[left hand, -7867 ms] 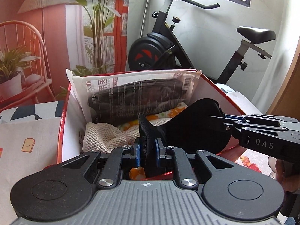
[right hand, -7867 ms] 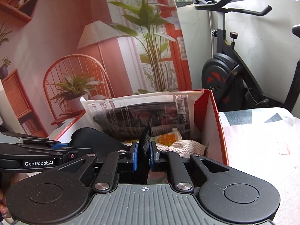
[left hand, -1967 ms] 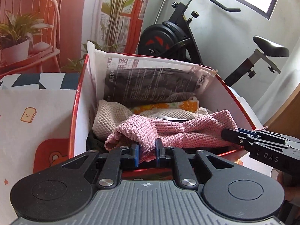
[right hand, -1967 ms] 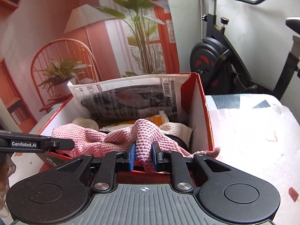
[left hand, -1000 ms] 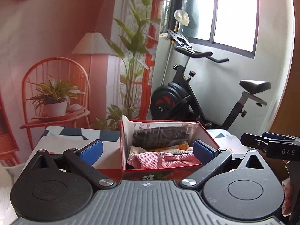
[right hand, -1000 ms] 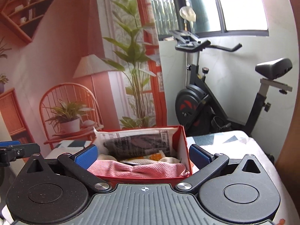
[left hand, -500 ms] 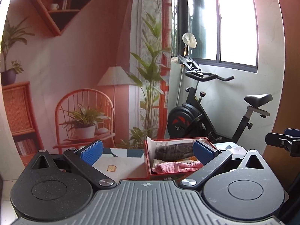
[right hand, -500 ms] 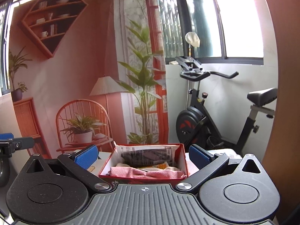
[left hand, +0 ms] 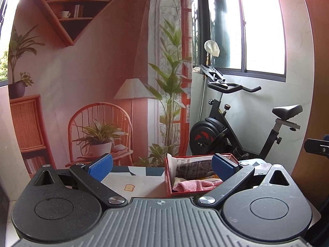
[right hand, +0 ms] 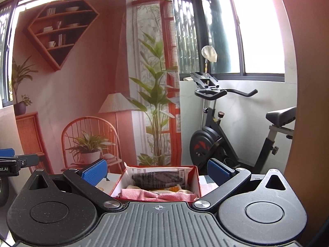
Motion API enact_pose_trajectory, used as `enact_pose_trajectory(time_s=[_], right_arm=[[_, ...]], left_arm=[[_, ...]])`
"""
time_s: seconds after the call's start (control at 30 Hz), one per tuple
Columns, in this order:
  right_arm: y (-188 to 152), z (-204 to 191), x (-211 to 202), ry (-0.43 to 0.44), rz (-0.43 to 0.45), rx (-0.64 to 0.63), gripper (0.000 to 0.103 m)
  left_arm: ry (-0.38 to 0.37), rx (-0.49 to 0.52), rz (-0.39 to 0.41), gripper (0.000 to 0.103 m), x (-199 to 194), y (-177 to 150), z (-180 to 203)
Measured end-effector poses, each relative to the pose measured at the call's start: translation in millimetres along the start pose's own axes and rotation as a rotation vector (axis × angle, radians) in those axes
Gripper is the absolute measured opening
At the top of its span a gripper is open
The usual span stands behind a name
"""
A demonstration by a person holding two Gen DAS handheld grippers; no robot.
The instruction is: Organize soft objects
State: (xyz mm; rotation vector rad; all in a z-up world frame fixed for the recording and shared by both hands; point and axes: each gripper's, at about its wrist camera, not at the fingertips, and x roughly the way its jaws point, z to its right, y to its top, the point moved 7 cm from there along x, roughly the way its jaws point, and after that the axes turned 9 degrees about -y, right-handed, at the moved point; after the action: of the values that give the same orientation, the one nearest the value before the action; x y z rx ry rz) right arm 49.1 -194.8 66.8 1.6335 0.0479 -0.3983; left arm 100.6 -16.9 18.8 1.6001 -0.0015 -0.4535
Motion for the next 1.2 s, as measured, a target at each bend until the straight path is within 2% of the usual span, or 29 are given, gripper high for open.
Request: enact_pose_trajectory(time_s=[1.2], right_arm=[[-4.8,6.9,7.3,-0.034,-0.006,0.021,0.103]], left_arm=[[0.023,0.001,-0.014,0.103,0.7,-2.7,-3.6]])
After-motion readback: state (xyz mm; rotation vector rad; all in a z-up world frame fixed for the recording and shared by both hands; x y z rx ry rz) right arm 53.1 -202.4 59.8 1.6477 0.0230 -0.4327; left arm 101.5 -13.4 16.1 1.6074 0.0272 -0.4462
